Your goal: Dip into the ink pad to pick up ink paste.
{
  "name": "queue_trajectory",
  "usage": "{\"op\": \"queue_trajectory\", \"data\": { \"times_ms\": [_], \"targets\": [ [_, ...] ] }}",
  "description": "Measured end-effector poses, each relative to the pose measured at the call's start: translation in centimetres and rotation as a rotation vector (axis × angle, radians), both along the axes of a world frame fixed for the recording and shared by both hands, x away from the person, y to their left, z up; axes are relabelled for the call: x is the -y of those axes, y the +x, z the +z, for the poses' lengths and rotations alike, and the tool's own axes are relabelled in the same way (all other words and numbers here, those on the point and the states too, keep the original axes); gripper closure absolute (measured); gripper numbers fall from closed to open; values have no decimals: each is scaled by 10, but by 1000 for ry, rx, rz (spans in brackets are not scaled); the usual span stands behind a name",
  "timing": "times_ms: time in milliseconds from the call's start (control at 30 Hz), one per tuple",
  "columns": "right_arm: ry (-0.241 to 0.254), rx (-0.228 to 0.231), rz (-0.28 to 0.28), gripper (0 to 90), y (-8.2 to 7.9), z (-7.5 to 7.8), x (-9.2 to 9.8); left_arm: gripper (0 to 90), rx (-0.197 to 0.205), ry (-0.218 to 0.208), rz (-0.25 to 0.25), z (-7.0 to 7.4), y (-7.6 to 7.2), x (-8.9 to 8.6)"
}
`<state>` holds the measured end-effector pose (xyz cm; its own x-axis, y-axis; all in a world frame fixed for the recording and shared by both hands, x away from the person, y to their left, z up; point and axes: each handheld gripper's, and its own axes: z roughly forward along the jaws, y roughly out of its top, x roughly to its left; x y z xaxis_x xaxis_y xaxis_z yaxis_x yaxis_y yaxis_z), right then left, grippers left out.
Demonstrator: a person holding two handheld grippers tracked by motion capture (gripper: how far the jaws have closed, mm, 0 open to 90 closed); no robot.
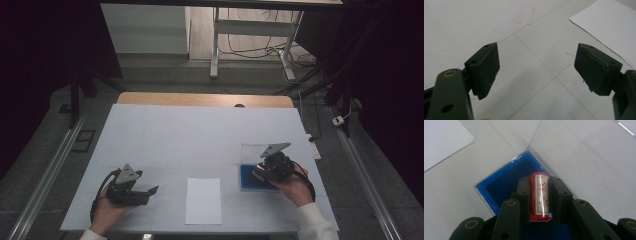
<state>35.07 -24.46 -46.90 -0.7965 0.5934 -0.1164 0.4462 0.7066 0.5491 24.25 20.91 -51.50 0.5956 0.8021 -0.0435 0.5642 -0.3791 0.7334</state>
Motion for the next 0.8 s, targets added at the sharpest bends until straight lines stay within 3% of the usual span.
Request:
{"op": "queue_trajectory", "data": {
  "times_ms": [267, 800],
  "targets": [
    [-23, 15, 1, 711, -3, -1, -3, 208, -1, -1, 1, 0, 0, 0],
    [-15, 21, 1, 712, -3, -3, -2, 208, -3, -6, 1, 1, 1, -1]
  ]
}}
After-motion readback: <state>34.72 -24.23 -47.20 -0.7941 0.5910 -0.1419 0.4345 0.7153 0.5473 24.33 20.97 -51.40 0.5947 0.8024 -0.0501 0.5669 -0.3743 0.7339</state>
